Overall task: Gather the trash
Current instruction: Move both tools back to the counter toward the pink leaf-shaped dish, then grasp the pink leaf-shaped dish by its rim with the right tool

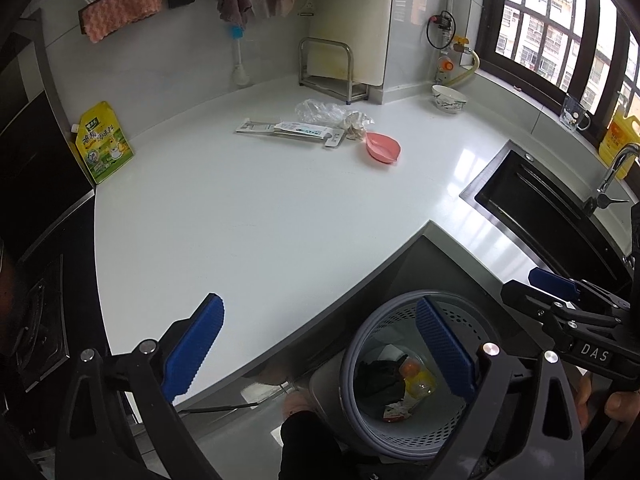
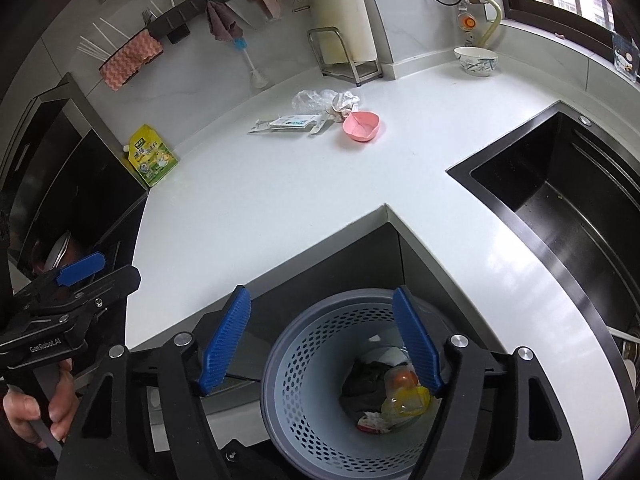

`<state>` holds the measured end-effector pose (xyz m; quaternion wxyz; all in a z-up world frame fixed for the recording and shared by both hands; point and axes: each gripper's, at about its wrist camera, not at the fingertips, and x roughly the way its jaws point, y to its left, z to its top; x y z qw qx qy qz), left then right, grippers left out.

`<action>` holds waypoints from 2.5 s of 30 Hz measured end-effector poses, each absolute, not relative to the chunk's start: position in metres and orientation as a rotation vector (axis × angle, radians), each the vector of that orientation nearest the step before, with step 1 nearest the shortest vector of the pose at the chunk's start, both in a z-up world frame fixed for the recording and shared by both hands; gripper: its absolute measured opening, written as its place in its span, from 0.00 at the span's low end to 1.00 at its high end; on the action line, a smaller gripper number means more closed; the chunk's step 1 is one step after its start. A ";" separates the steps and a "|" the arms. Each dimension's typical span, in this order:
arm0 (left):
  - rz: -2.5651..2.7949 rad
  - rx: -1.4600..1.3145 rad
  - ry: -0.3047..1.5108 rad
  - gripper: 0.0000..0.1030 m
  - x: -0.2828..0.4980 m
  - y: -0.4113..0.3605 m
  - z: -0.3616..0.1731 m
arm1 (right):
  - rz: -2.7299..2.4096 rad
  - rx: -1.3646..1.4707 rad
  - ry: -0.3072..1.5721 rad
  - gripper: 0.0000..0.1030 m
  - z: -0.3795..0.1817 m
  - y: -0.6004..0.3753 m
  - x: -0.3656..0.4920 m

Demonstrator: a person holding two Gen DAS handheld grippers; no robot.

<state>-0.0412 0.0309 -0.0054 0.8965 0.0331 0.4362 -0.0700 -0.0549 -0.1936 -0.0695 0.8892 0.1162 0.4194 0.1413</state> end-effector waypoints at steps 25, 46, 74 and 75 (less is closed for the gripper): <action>-0.244 0.090 0.915 0.93 0.060 0.032 -0.003 | 0.098 0.335 0.837 0.70 -0.060 -0.216 -0.011; -0.298 0.124 0.897 0.93 0.172 0.069 -0.018 | -0.039 0.340 0.838 0.70 -0.059 -0.194 0.100; -0.353 0.169 0.948 0.93 0.273 0.062 -0.067 | -0.075 0.346 0.879 0.70 -0.109 -0.172 0.215; -0.352 0.169 0.950 0.93 0.275 0.062 -0.069 | -0.072 0.347 0.883 0.70 -0.112 -0.171 0.219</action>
